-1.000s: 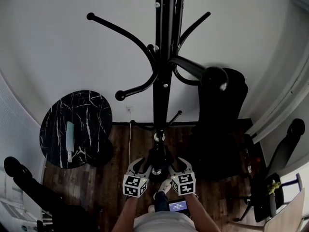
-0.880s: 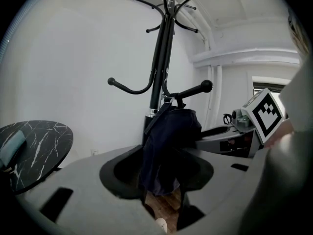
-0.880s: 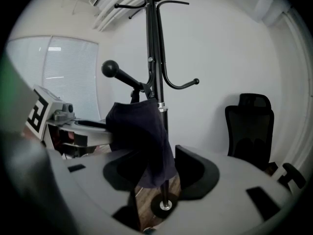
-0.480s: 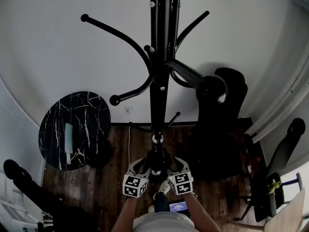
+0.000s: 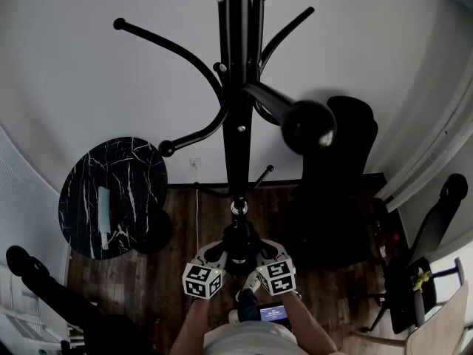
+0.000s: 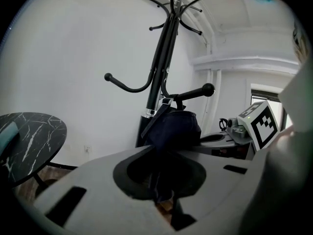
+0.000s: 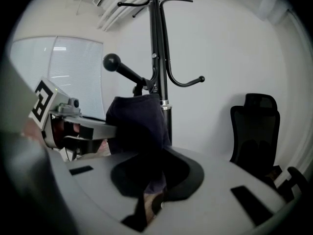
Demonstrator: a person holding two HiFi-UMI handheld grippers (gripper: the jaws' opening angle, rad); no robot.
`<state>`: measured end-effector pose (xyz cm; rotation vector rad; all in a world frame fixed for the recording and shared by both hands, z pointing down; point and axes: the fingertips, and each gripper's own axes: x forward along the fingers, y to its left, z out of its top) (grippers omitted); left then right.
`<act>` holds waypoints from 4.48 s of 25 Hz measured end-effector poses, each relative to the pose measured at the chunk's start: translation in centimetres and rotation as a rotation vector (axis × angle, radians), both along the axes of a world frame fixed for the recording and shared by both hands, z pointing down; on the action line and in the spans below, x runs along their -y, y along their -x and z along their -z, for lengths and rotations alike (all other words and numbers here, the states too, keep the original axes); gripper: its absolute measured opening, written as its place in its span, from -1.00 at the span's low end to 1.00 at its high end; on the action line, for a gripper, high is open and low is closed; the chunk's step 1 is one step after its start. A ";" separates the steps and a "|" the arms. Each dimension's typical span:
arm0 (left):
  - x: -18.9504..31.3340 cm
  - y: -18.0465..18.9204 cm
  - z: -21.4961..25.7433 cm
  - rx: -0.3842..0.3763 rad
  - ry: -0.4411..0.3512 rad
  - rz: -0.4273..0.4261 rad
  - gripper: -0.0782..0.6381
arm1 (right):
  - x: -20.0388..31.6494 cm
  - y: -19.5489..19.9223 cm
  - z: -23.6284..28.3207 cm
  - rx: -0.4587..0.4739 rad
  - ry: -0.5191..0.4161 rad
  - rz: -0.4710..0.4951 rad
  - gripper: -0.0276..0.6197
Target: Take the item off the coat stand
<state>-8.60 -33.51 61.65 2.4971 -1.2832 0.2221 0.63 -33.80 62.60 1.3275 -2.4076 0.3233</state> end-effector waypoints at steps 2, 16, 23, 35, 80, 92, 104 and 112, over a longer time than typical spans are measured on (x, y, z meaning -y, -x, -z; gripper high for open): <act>-0.2 0.0 0.1 -0.002 0.000 -0.005 -0.68 | -0.3 0.0 0.2 0.004 0.001 -0.003 -0.82; -2.6 -0.2 1.1 0.029 -0.021 -0.034 -0.70 | -3.0 -0.2 1.1 0.007 -0.011 -0.019 -0.82; -4.0 -0.5 1.9 0.025 -0.037 -0.047 -0.70 | -4.3 -0.6 1.8 0.004 -0.028 -0.029 -0.82; -5.8 -0.2 3.2 -0.008 -0.057 -0.043 -0.70 | -6.0 -0.4 2.9 0.001 -0.051 -0.031 -0.81; -15.5 -1.9 7.5 -0.098 -0.073 0.094 -0.70 | -14.9 -2.4 7.1 0.055 -0.106 0.021 -0.82; -19.7 -2.4 8.6 -0.091 -0.125 0.119 -0.70 | -18.8 -2.9 8.5 0.064 -0.163 0.018 -0.82; -21.6 -2.8 8.7 -0.084 -0.134 0.115 -0.70 | -20.3 -3.5 8.7 0.073 -0.162 0.024 -0.82; -22.0 -2.7 8.7 -0.080 -0.132 0.121 -0.70 | -20.6 -3.4 8.7 0.035 -0.173 0.044 -0.83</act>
